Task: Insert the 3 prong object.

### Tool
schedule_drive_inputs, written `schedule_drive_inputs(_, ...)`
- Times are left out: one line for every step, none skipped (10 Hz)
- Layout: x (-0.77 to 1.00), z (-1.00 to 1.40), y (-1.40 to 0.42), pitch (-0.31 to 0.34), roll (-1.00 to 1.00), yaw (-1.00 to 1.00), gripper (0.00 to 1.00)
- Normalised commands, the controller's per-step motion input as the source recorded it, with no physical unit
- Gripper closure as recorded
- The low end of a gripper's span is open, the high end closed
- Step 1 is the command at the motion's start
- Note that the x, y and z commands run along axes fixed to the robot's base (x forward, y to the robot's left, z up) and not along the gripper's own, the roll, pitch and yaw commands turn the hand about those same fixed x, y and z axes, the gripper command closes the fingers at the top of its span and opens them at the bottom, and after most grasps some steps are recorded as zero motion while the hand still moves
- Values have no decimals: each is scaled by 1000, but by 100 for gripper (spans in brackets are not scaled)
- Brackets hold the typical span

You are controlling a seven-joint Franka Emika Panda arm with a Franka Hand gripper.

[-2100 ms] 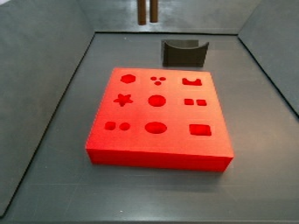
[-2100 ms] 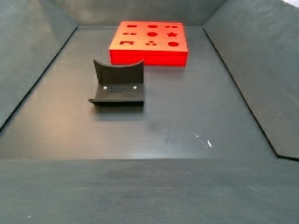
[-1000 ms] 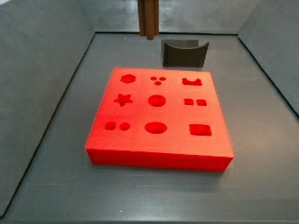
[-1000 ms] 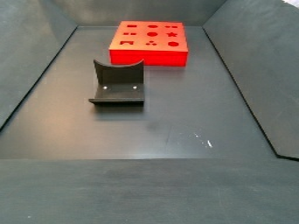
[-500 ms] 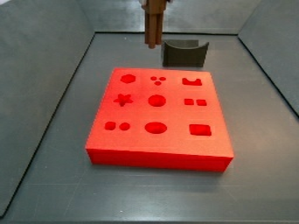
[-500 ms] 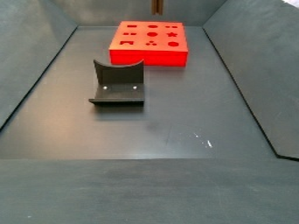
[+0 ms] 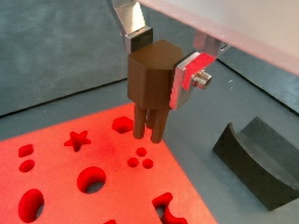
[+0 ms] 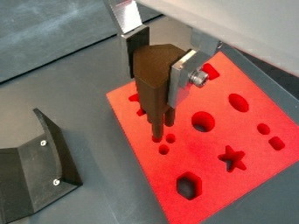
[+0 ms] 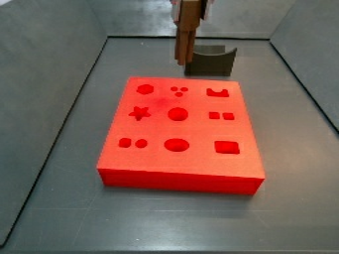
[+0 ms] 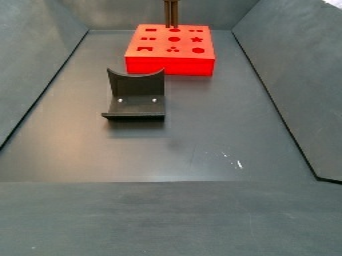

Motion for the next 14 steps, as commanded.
schedule_drive_inputs(0,-220,0,0,0,0,100)
schedule_drive_inputs(0,-334,0,-31,0,0,100)
schedule_drive_inputs(97,-449,0,-73,0,49,100)
schedule_drive_inputs(140,-457,0,-104,0,226,100)
schedule_drive_inputs(94,-389,0,-153,0,383,100)
schedule_drive_inputs(54,-231,0,-180,0,491,100)
schedule_drive_inputs(0,0,0,-200,0,551,100)
schedule_drive_inputs(-251,217,0,-313,0,560,100)
schedule_drive_inputs(-171,191,-29,-281,51,497,100)
schedule_drive_inputs(-211,71,-109,-210,114,257,100)
schedule_drive_inputs(-166,0,-174,-154,230,129,100)
schedule_drive_inputs(-63,-20,-260,-100,283,9,100)
schedule_drive_inputs(0,-54,-283,-61,320,0,100)
schedule_drive_inputs(154,-74,-223,-39,351,-31,100)
